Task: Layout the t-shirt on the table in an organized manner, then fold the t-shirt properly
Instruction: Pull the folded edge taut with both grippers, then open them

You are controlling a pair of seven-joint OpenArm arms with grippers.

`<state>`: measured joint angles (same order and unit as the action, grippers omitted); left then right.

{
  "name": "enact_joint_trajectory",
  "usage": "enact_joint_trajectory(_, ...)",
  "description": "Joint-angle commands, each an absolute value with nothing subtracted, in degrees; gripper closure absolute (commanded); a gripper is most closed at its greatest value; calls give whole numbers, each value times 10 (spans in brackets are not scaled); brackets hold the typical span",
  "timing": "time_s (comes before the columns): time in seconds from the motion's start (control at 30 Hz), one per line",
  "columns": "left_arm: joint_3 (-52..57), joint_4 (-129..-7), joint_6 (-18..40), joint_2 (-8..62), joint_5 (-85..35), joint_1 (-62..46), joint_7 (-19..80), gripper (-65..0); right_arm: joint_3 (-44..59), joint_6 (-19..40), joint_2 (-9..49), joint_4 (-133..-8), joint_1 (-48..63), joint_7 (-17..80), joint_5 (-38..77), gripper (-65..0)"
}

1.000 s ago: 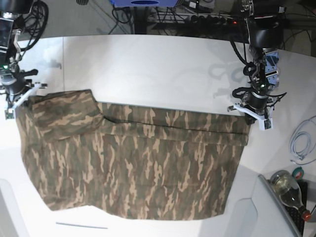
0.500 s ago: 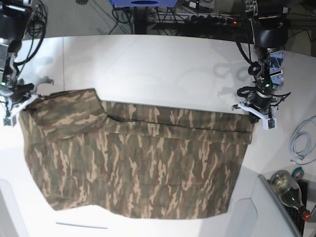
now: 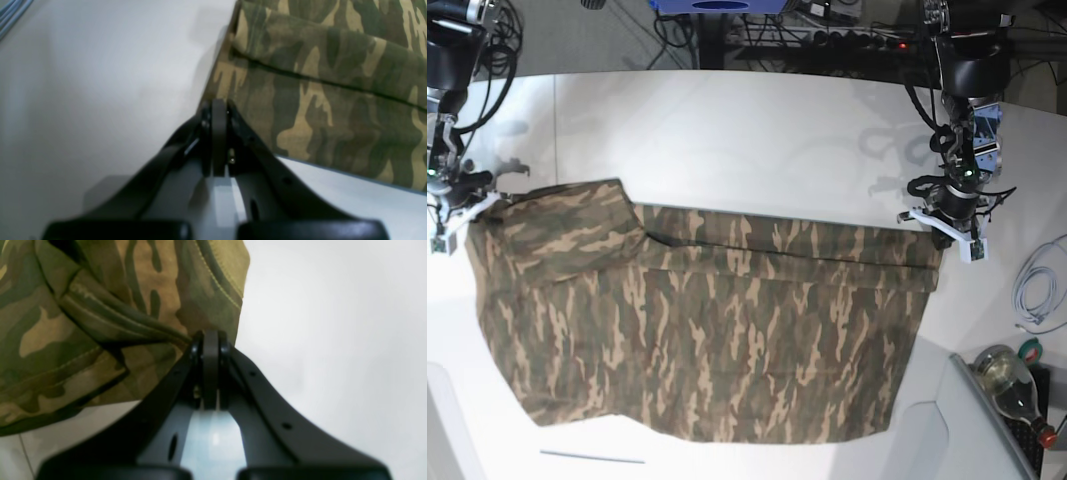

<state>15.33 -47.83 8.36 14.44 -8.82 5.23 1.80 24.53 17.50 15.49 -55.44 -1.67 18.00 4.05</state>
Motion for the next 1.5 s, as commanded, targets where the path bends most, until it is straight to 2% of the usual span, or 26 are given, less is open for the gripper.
enact_joint_trajectory(0.0,155,-487,78,152,-86,48,29,0,261,170,165,-563,-14,196,38,0)
enact_joint_trajectory(0.23,158,-566,78,148,-87,14,29,0,297,172,133,-713,33,207,40,0)
enact_joint_trajectory(0.43,235,-635,78,124,-87,-10,31,0,324,175,90,-838,69,236,41,0)
enact_joint_trajectory(0.6,252,-671,78,124,-87,-35,31,0,320,176,69,-847,71,247,41,-2)
enact_joint_trajectory(0.7,253,-703,78,123,-95,-59,31,0,324,214,50,-833,67,247,42,-5)
enact_joint_trajectory(0.87,247,-708,79,144,-257,-73,31,0,390,255,42,-807,59,247,159,-144)
enact_joint_trajectory(0.9,245,-708,79,153,-292,-78,31,0,403,262,44,-797,59,247,196,-155)
enact_joint_trajectory(0.97,219,-706,80,165,-327,-79,31,0,407,269,51,-778,59,248,236,-113)
enact_joint_trajectory(1.07,167,-705,80,185,-308,-73,30,0,378,269,77,-747,51,248,242,-11)
enact_joint_trajectory(1.1,155,-701,80,185,-298,-62,30,0,369,269,80,-735,47,248,242,0)
enact_joint_trajectory(1.47,142,-547,80,182,-259,5,26,0,350,270,109,-634,-5,244,241,-3)
